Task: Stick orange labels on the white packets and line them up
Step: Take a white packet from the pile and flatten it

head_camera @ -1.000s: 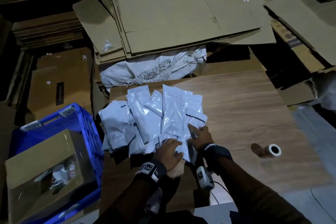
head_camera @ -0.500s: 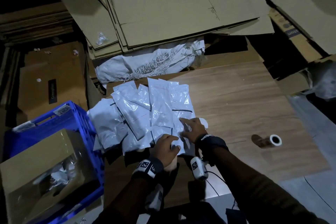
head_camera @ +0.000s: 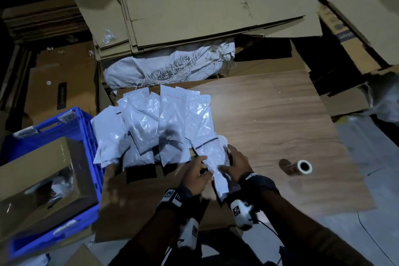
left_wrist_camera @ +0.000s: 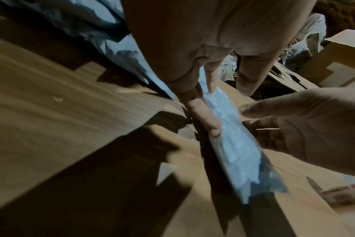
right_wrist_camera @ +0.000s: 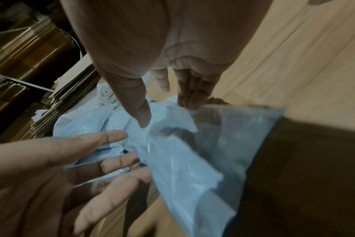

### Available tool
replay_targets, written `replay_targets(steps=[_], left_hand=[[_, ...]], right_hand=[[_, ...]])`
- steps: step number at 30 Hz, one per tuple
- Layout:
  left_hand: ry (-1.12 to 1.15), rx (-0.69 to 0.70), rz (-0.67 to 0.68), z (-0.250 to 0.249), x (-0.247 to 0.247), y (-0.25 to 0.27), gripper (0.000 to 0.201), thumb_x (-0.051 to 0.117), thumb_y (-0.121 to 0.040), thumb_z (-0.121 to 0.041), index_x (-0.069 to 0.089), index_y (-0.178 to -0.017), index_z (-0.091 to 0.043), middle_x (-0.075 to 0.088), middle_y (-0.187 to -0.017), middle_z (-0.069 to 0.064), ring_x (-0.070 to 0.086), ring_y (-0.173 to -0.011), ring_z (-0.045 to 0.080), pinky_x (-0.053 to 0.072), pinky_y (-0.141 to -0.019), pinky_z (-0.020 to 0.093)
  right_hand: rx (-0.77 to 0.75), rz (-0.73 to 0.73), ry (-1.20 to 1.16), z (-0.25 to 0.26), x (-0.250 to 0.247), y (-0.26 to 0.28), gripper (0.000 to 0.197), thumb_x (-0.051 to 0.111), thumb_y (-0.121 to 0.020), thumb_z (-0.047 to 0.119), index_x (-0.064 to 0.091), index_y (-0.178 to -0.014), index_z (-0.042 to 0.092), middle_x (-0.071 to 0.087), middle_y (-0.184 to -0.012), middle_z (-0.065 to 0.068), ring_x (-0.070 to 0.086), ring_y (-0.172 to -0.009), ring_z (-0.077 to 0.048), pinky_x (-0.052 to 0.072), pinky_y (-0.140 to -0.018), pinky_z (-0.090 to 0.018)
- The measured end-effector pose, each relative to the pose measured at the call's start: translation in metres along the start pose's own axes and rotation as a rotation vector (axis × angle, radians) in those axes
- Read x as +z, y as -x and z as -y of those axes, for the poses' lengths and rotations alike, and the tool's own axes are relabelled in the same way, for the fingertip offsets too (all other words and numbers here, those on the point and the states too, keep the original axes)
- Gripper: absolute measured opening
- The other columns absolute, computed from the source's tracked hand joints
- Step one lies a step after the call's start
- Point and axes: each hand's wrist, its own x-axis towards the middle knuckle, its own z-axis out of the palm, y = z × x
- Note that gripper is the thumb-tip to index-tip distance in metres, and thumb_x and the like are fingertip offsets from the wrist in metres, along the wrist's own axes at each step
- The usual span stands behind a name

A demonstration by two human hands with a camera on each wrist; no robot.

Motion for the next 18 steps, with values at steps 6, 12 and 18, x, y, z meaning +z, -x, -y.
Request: replay_targets(steps=[6, 12, 18], left_hand=[[0.060, -0.044, 0.066, -0.008, 0.048, 0.020, 0.047, 0.067, -0.090, -0.031, 0.048, -0.132, -0.024, 0.061, -0.112, 0.013, 0.072, -0.097, 0.029, 0.057, -0.091, 0.052], [0.015, -0.086, 0.006, -0.004, 0.055, 0.026, 0.023, 0.064, -0.096, -0.013, 0.058, -0.118, -0.017, 0.070, -0.105, 0.001, 0.070, -0.096, 0.017, 0.059, -0.087, 0.042], [0.292, -0.104, -0.204, -0.015, 0.021, 0.035, 0.039, 0.070, -0.085, -0.044, 0.065, -0.117, -0.021, 0.072, -0.099, 0.017, 0.071, -0.083, 0.030, 0.057, -0.073, 0.049]], right_hand=[[-0.082, -0.009, -0.124, -0.044, -0.033, 0.023, 0.076, 0.076, -0.076, 0.004, 0.050, -0.143, 0.029, 0.047, -0.127, -0.005, 0.050, -0.123, -0.026, 0.043, -0.084, -0.010], [-0.160, -0.020, -0.203, -0.059, -0.052, 0.041, 0.071, 0.073, -0.069, 0.012, 0.056, -0.136, 0.030, 0.059, -0.123, -0.001, 0.060, -0.112, -0.019, 0.051, -0.092, -0.032], [-0.607, -0.226, 0.091, -0.038, -0.061, 0.055, 0.032, 0.069, -0.073, 0.020, 0.061, -0.104, 0.024, 0.060, -0.098, 0.005, 0.050, -0.088, -0.021, 0.039, -0.073, -0.034]])
